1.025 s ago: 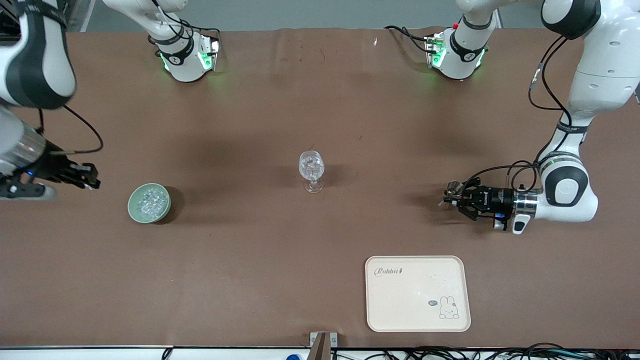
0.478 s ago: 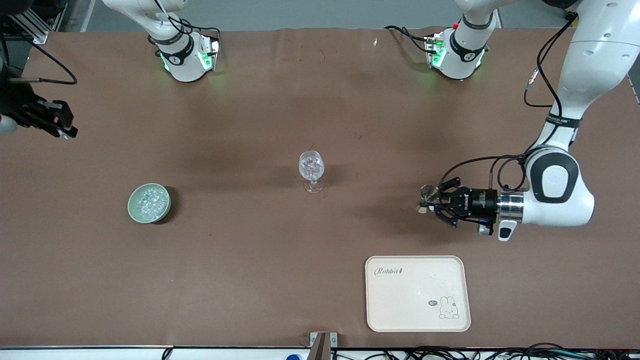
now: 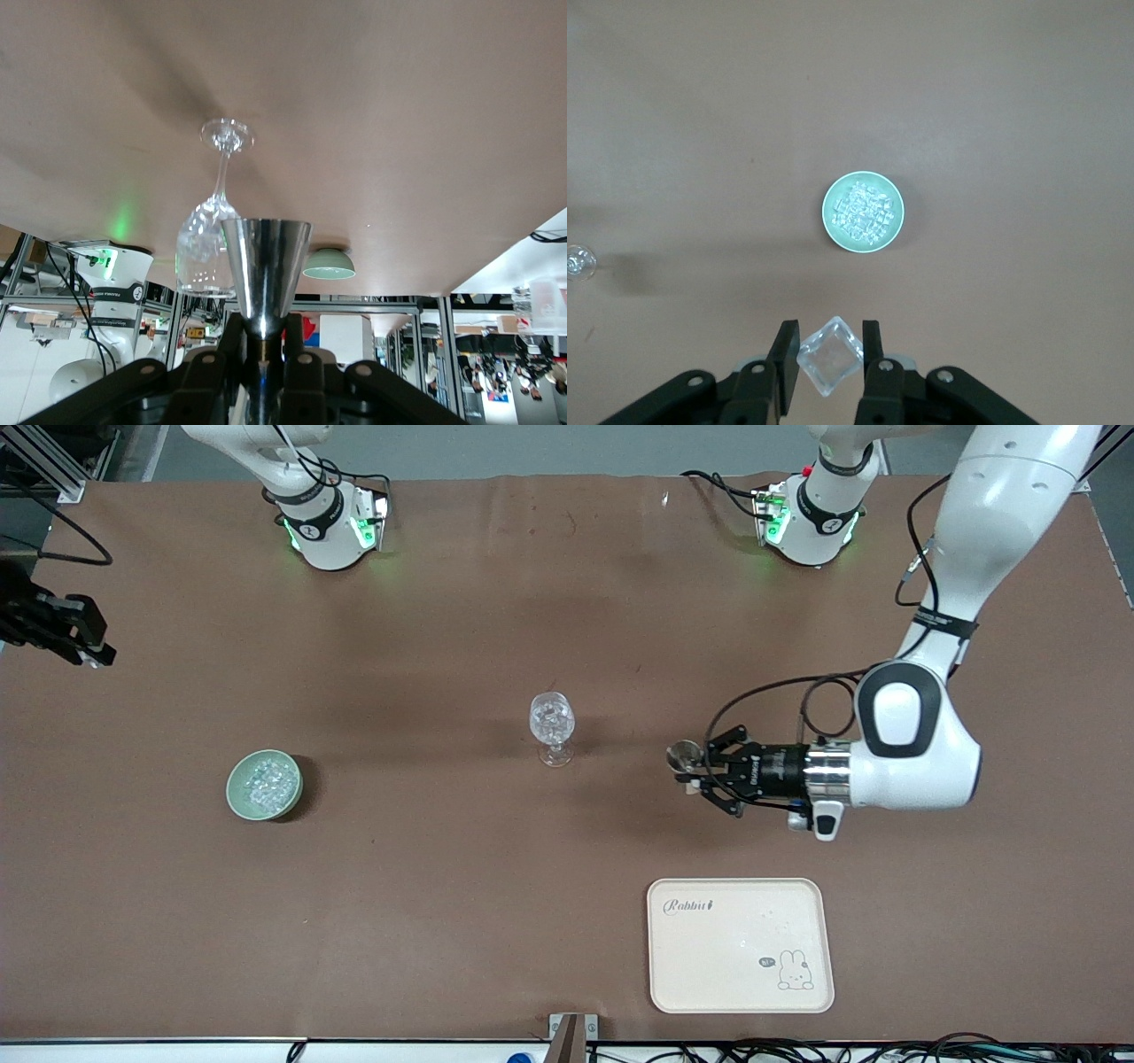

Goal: Pour wine and add ice with both arms
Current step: 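Carry the jigger with the left gripper over the wine glass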

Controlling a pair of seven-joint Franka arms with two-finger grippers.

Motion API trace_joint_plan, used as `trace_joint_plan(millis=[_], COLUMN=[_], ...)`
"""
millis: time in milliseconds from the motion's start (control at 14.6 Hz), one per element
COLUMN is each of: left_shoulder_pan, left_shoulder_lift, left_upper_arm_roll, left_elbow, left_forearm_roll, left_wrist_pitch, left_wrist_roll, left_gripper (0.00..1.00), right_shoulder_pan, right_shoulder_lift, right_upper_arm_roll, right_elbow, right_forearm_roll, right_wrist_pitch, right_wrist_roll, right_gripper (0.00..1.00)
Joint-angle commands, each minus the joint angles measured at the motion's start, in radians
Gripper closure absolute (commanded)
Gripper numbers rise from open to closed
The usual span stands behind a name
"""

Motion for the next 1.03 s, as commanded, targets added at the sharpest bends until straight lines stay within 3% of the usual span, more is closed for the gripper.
trace_joint_plan(millis=[0, 342, 957], left_shoulder_pan=[-0.042, -0.121, -0.266], left_shoulder_lift=[-0.057, -0.077, -0.077], left_upper_arm_roll=[0.008, 0.009, 0.006], left_elbow=[-0.018, -0.022, 0.005], left_forearm_roll=[0.059, 0.104, 0.412], left_wrist_pitch=[0.020, 0.066, 0.115], left_wrist_roll=[-0.085, -0.200, -0.509], left_gripper=[1.00, 1.00, 1.00], right_shoulder_pan=[0.010, 0.008, 0.008], right_shoulder_lift=[0.014, 0.012, 0.012], right_upper_arm_roll=[-0.003, -0.003, -0.003], right_elbow=[0.011, 0.001, 0.001], right_forearm_roll=[-0.006, -0.006, -0.006], right_wrist_pitch=[-0.016, -0.015, -0.015], right_wrist_roll=[0.014, 0.011, 0.011], right_gripper=[1.00, 1.00, 0.99])
